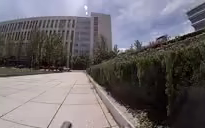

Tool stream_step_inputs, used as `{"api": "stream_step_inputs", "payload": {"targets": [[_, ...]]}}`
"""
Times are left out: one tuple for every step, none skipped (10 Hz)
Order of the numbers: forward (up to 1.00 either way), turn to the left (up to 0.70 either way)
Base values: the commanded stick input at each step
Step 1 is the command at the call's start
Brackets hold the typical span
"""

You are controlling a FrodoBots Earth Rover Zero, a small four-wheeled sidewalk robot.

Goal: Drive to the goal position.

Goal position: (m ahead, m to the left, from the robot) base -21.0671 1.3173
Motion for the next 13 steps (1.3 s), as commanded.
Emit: {"api": "stream_step_inputs", "payload": {"targets": [[0.10,0.00],[0.10,0.00],[0.10,0.00],[0.10,0.00],[0.10,0.00],[0.10,0.00],[0.10,0.00],[0.10,0.00],[0.10,0.00],[0.10,0.00],[0.10,0.00],[0.10,0.00],[0.10,0.00]]}}
